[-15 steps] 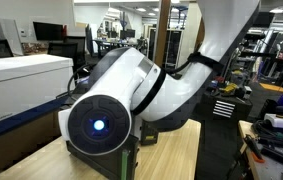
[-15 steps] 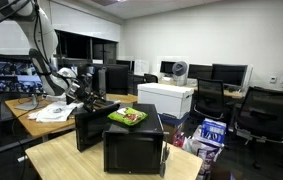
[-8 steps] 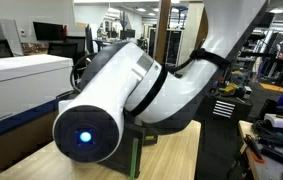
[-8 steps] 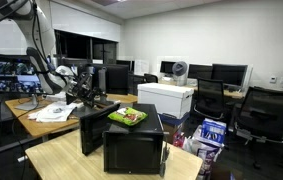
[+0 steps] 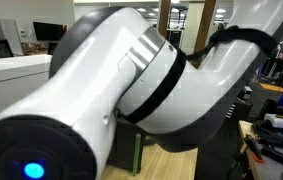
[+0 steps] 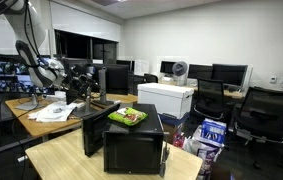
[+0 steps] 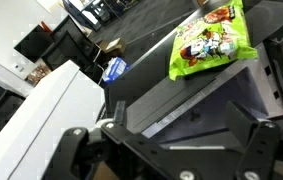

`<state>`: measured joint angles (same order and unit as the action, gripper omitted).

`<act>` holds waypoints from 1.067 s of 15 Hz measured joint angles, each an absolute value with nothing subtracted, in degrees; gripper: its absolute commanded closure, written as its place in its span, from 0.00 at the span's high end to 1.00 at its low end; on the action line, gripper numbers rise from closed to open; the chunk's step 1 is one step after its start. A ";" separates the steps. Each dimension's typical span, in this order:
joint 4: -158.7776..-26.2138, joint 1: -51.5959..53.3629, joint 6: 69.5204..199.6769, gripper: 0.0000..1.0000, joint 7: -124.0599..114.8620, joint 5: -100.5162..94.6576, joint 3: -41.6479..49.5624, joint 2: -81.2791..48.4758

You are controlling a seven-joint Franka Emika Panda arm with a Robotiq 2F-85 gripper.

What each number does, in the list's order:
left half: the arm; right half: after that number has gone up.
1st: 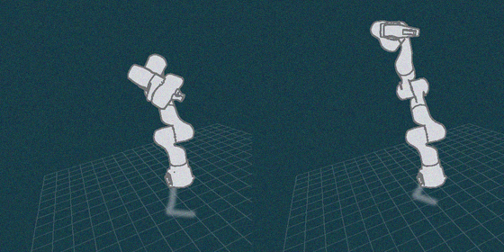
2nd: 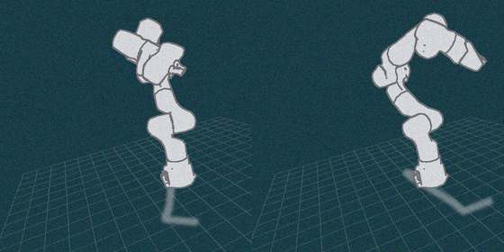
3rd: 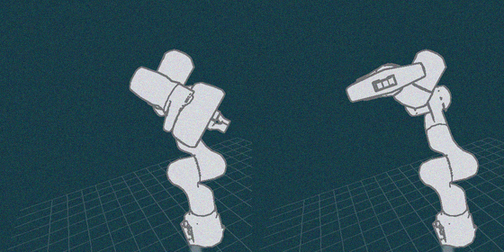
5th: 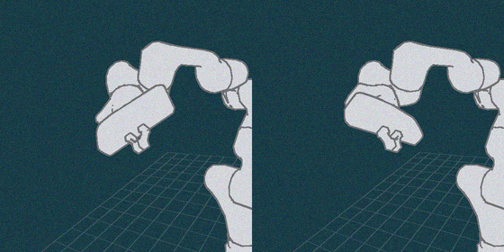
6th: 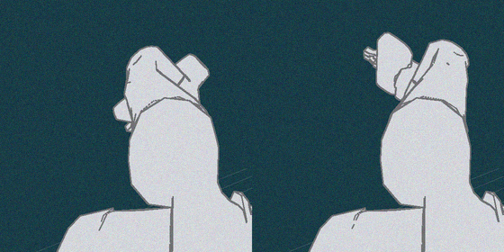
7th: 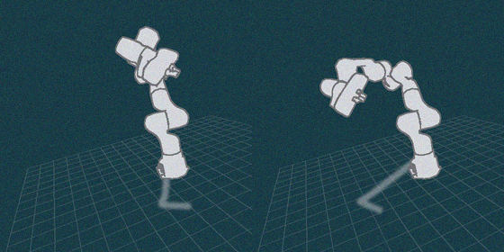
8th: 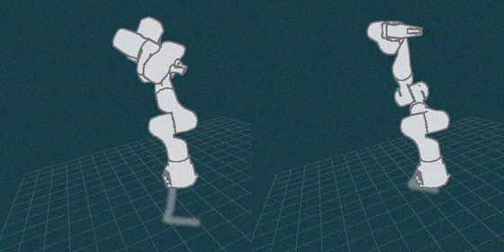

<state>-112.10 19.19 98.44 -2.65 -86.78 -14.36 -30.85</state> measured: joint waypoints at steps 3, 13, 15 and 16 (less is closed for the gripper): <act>-112.08 18.85 99.55 1.00 2.54 -80.82 -15.40 -31.37; -110.75 12.49 105.94 1.00 20.32 -64.89 -15.08 -36.65; -109.76 12.10 105.92 1.00 22.50 -63.18 -14.91 -36.71; -109.38 12.10 105.89 1.00 23.09 -62.61 -14.77 -36.81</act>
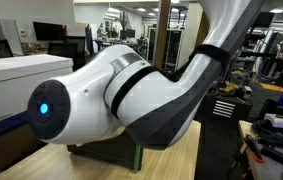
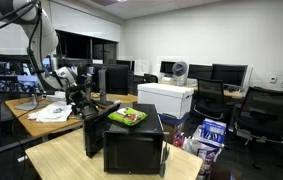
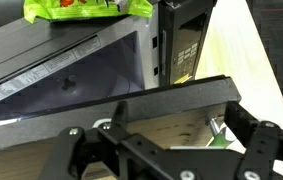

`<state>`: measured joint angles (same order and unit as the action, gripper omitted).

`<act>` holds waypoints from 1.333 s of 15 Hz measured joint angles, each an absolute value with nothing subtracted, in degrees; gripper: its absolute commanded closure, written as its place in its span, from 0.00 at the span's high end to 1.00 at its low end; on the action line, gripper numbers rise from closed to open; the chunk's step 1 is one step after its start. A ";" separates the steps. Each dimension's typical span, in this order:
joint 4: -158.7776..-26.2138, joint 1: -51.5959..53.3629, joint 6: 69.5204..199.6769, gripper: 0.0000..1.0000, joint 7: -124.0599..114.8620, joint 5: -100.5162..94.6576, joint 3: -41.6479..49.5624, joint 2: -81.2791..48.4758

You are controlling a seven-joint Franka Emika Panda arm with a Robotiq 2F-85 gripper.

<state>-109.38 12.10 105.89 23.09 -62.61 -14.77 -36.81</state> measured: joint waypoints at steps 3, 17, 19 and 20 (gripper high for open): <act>-108.54 12.15 105.73 1.00 23.36 -62.36 -14.43 -37.39; -105.65 13.05 107.64 1.00 20.98 -71.26 -11.38 -38.72; -105.99 12.67 111.59 1.00 21.35 -70.61 -12.22 -38.70; -106.21 12.48 113.93 1.00 21.63 -70.49 -12.70 -38.69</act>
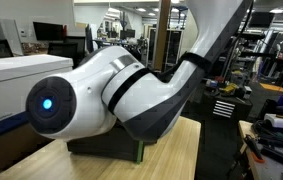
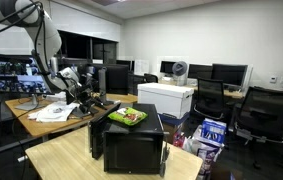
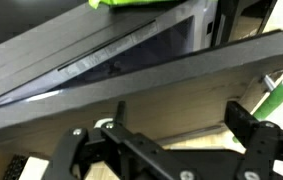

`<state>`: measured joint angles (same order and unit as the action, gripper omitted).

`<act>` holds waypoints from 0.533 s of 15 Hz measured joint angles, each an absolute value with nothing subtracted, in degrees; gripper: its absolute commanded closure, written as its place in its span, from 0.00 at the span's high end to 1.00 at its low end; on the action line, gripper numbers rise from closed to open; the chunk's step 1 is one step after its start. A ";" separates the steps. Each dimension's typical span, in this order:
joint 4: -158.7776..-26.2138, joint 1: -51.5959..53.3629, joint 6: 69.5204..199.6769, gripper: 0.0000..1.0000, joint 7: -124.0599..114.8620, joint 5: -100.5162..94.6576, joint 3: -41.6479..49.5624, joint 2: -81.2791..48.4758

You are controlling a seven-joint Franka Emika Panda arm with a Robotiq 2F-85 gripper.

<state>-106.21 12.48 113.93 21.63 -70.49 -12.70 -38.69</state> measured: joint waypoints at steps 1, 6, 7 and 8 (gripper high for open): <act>-106.45 12.33 116.11 1.00 22.14 -70.31 -13.16 -38.65; -106.98 12.25 119.25 1.00 24.28 -68.39 -13.65 -38.72; -106.98 12.26 119.11 1.00 24.28 -68.24 -13.37 -38.79; -106.98 12.26 118.90 1.00 24.28 -68.19 -12.86 -38.90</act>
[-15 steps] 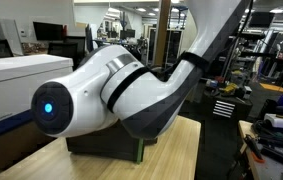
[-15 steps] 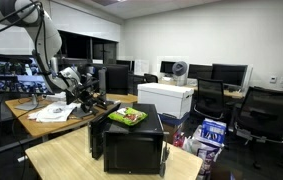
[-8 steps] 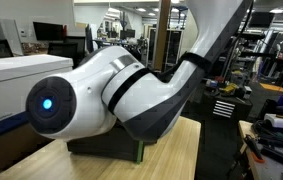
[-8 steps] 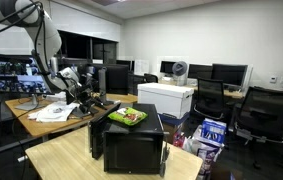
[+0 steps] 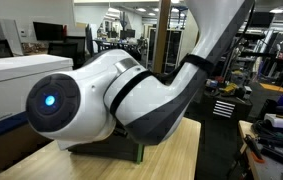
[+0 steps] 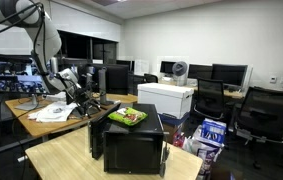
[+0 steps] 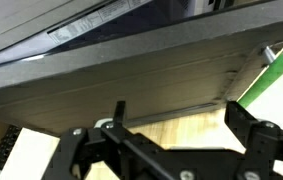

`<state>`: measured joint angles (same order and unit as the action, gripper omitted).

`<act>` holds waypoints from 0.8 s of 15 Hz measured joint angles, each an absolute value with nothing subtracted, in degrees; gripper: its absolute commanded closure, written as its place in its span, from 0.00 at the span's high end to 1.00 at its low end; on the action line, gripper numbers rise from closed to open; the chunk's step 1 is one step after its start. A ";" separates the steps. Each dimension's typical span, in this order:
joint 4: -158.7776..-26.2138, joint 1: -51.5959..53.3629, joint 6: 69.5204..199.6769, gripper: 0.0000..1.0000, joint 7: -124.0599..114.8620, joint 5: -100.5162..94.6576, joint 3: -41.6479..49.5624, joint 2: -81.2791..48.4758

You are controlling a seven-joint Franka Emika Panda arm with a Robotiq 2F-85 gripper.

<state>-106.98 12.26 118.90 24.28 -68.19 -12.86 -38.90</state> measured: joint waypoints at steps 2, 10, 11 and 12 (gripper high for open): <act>-106.97 12.26 118.46 1.00 24.28 -68.19 -11.86 -39.10; -105.03 12.97 112.21 1.00 20.68 -69.88 -8.36 -40.71; -104.70 13.12 111.37 1.00 19.71 -70.42 -8.04 -40.99; -104.25 13.16 110.30 1.00 18.96 -70.65 -7.82 -41.40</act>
<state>-104.25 13.16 110.30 18.96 -70.65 -7.82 -41.40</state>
